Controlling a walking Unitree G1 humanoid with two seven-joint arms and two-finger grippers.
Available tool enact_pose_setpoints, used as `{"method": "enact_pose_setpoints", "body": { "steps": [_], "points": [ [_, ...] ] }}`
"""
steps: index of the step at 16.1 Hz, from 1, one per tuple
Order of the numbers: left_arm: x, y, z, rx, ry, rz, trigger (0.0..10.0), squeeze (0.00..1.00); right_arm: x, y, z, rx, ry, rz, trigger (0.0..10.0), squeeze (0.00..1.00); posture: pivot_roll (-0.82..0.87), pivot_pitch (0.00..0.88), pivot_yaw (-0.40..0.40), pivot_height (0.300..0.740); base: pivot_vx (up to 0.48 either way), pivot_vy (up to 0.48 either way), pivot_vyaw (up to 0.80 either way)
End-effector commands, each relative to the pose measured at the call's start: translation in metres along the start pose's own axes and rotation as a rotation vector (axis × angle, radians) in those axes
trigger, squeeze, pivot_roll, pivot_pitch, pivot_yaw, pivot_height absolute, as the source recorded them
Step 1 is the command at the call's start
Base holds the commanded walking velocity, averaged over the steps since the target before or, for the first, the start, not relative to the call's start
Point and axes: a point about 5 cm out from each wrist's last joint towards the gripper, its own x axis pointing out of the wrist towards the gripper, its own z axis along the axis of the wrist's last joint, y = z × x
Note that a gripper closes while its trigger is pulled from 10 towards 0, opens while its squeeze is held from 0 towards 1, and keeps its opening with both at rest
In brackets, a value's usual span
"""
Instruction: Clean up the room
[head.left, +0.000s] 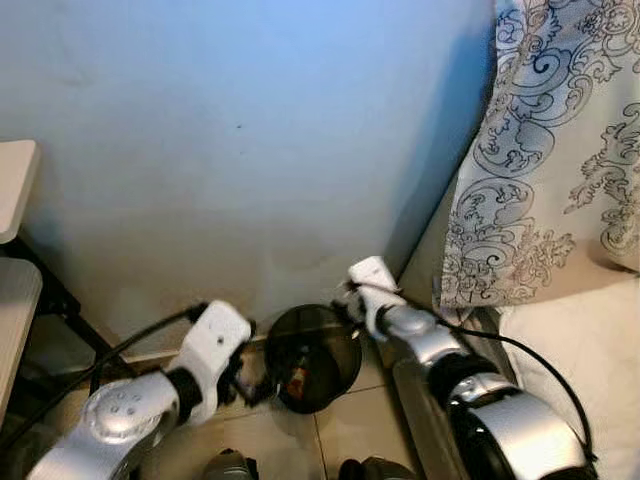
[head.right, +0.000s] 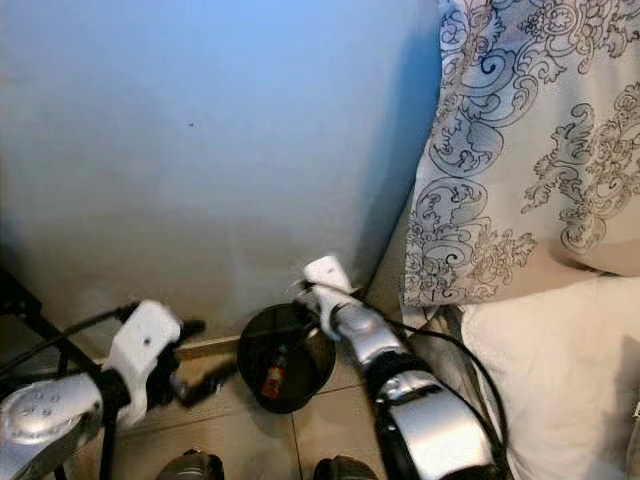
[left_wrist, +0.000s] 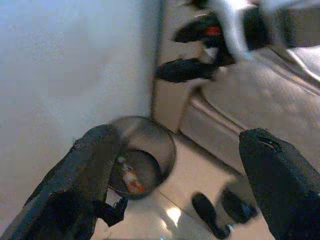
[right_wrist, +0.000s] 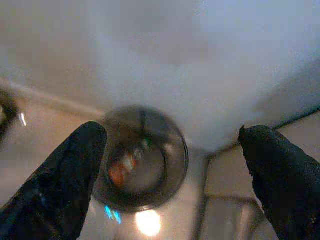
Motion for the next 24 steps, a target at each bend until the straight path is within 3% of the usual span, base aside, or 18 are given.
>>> {"method": "enact_pose_setpoints", "body": {
  "steps": [1, 2, 3, 4, 5, 8, 10, 15, 21, 24],
  "points": [
    [0.003, 0.005, 0.001, -0.020, 0.000, 0.072, 10.0, 0.00, -0.007, -0.013, 0.002, 0.078, -0.094, -0.008, 10.0, 0.00, 0.08, 0.037, -0.084, 0.740, 0.000, 0.000, 0.00],
    [0.008, 0.006, 0.010, -0.023, -0.057, 0.124, 10.0, 0.00, -0.030, -0.031, 0.001, 0.155, -0.184, -0.061, 10.0, 0.00, 0.06, 0.003, -0.071, 0.740, 0.000, 0.000, 0.00],
    [0.009, 0.006, 0.013, -0.020, -0.074, 0.141, 10.0, 0.00, -0.039, -0.035, 0.001, 0.170, -0.210, -0.082, 10.0, 0.00, 0.06, 0.000, -0.068, 0.740, 0.000, 0.000, 0.00],
    [0.017, 0.012, 0.018, -0.008, -0.104, 0.238, 10.0, 0.00, -0.068, -0.045, -0.001, 0.172, -0.249, -0.172, 10.0, 0.00, 0.03, 0.000, -0.045, 0.740, 0.000, 0.000, 0.00],
    [0.022, 0.016, 0.021, -0.020, -0.127, 0.301, 10.0, 0.00, -0.084, -0.048, 0.000, 0.183, -0.285, -0.225, 10.0, 0.00, 0.01, 0.000, -0.033, 0.740, 0.000, 0.000, 0.00],
    [0.032, 0.013, 0.027, -0.032, -0.148, 0.313, 10.0, 0.00, -0.117, -0.051, 0.002, 0.223, -0.345, -0.327, 10.0, 0.00, -0.02, 0.000, -0.016, 0.740, 0.000, 0.000, -0.77],
    [0.034, 0.012, 0.027, -0.040, -0.145, 0.327, 10.0, 0.00, -0.132, -0.049, -0.002, 0.234, -0.323, -0.358, 10.0, 0.00, -0.02, 0.000, -0.009, 0.740, 0.000, 0.000, -0.78],
    [0.028, 0.016, 0.021, -0.096, -0.141, 0.436, 10.0, 0.00, -0.152, -0.043, -0.009, 0.246, -0.245, -0.450, 10.0, 0.00, -0.01, 0.000, -0.014, 0.740, 0.000, 0.000, -0.77],
    [0.022, 0.029, 0.019, -0.125, -0.152, 0.514, 10.0, 0.00, -0.156, -0.045, -0.003, 0.304, -0.295, -0.527, 10.0, 0.00, 0.01, 0.000, -0.024, 0.740, 0.000, 0.000, -0.78],
    [0.024, 0.028, 0.024, -0.116, -0.188, 0.491, 10.0, 0.00, -0.152, -0.045, -0.007, 0.375, -0.264, -0.470, 10.0, 0.00, 0.01, 0.000, -0.016, 0.740, 0.000, 0.000, -0.79]
  ]
}}
